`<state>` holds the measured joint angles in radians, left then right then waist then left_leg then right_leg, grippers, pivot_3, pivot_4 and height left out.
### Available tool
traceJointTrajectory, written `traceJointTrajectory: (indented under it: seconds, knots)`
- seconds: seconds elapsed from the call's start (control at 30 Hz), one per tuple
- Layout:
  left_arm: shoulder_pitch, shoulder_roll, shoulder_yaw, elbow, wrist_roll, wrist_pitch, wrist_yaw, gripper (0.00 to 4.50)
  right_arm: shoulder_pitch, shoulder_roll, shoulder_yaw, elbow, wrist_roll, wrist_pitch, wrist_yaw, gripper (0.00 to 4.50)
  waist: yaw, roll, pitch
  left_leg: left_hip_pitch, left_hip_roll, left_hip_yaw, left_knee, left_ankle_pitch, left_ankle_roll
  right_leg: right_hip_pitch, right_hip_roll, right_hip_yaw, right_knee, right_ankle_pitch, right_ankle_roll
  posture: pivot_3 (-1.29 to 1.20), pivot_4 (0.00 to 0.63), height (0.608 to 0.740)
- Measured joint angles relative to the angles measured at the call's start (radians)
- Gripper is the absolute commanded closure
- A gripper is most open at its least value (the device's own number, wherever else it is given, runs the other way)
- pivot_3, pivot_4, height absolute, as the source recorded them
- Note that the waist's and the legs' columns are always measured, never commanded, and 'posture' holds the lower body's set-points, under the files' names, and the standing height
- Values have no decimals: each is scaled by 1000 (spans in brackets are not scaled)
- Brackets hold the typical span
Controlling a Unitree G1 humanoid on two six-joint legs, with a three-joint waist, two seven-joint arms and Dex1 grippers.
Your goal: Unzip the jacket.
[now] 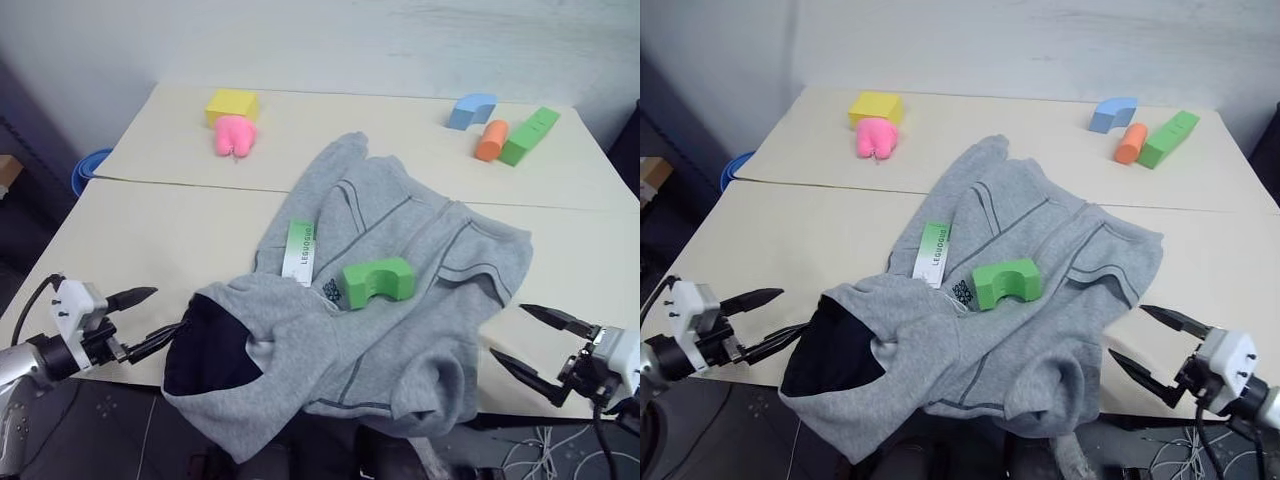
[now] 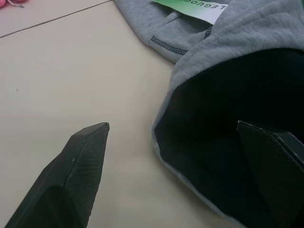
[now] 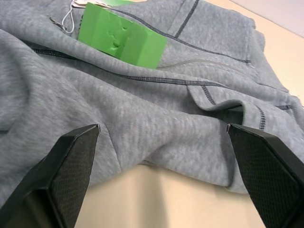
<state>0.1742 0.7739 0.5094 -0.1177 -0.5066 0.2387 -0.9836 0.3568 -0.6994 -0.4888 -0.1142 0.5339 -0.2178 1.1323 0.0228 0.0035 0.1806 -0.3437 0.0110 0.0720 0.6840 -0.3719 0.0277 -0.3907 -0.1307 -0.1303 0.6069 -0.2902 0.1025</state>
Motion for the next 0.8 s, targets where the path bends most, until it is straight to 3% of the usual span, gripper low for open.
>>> traceJointTrajectory:
  seconds: [0.53,0.8]
  knots:
    - [-118,39,-10,-4,-131,135,-86,0,1,0,4,-46,6,44,14,14,0,0,0,0,0,0,0,0,0,0,0,0,2,0,0,0,150,740]
    - [-247,53,-78,-34,-145,169,-94,0,-86,-5,20,-89,17,123,-16,14,-2,0,0,0,0,1,0,0,0,-1,1,0,2,0,0,0,150,740]
